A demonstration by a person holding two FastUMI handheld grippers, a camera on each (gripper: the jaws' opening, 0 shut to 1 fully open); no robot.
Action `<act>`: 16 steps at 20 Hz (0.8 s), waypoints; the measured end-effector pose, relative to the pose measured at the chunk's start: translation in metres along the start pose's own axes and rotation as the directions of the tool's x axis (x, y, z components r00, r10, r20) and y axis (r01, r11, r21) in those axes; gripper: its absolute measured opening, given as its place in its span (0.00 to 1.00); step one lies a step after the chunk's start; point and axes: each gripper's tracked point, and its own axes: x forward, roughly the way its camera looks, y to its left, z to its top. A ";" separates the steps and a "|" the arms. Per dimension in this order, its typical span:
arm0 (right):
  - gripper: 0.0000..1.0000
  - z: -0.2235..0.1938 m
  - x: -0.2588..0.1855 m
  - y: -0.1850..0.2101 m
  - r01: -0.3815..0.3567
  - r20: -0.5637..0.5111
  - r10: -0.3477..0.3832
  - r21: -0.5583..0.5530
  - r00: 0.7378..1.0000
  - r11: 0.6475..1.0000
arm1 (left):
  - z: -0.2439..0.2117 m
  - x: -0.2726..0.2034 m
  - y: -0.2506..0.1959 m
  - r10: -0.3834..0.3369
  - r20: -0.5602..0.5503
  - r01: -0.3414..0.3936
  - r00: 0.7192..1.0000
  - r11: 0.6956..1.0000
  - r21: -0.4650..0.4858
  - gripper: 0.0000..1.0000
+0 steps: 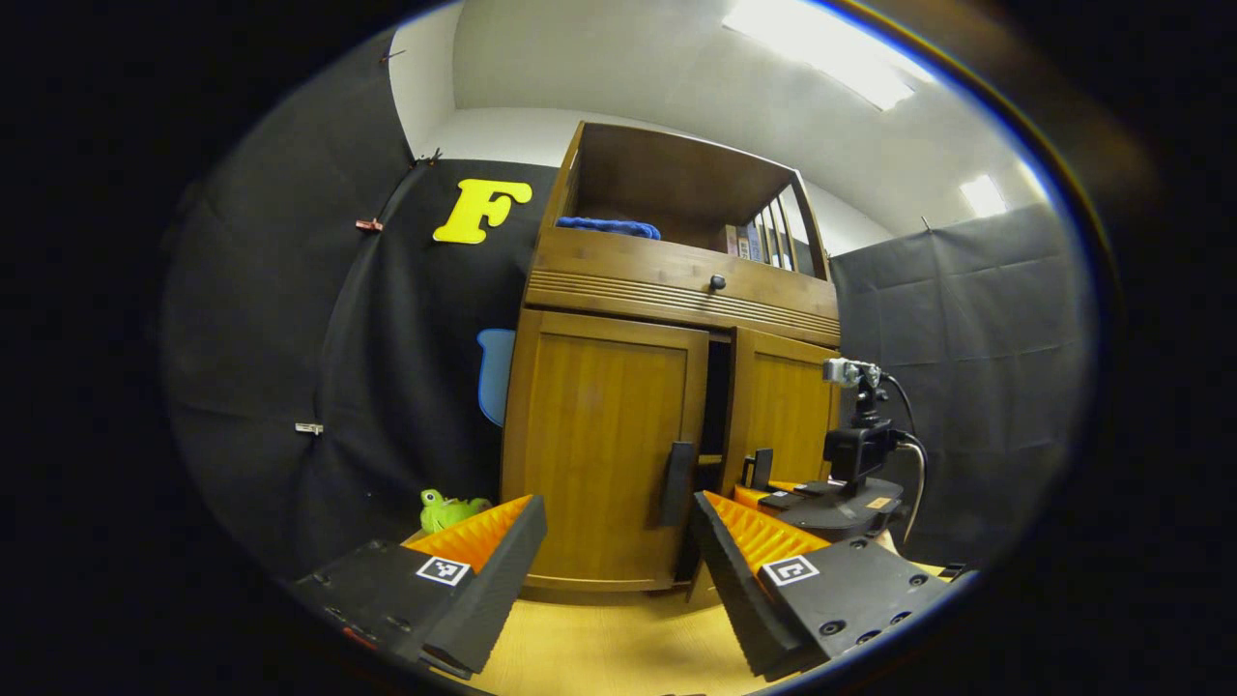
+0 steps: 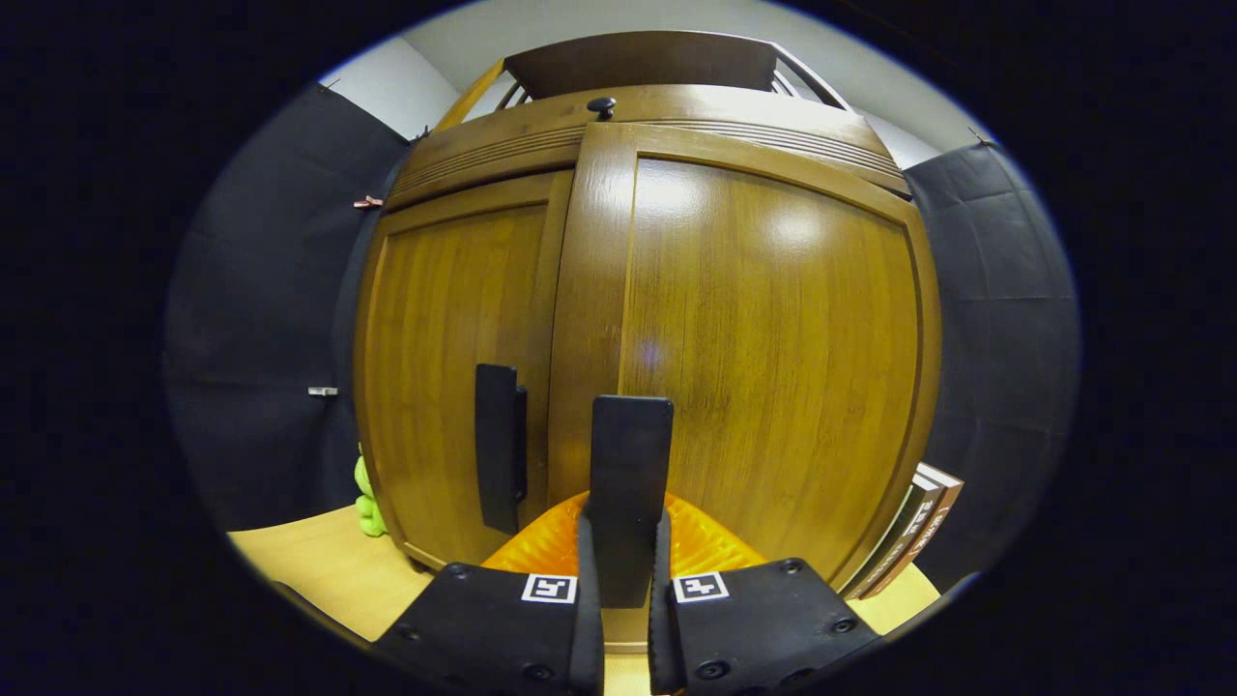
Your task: Open the right door of the double-door shoe cabinet with the right hand, and open the left door with the left hand.
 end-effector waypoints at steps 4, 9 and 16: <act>0.22 0.002 -0.029 -0.008 -0.007 0.001 0.007 -0.004 1.000 1.000 | -0.009 -0.002 -0.021 -0.041 -0.022 0.041 0.999 0.999 0.036 0.94; 0.22 0.003 -0.054 -0.017 -0.025 -0.003 0.025 0.003 1.000 1.000 | -0.015 0.005 -0.037 -0.079 -0.027 0.080 0.997 0.995 0.057 0.94; 0.22 0.005 -0.092 -0.038 -0.050 -0.004 0.050 0.005 0.999 0.999 | -0.017 0.021 -0.072 -0.121 -0.008 0.121 0.993 0.989 0.082 0.94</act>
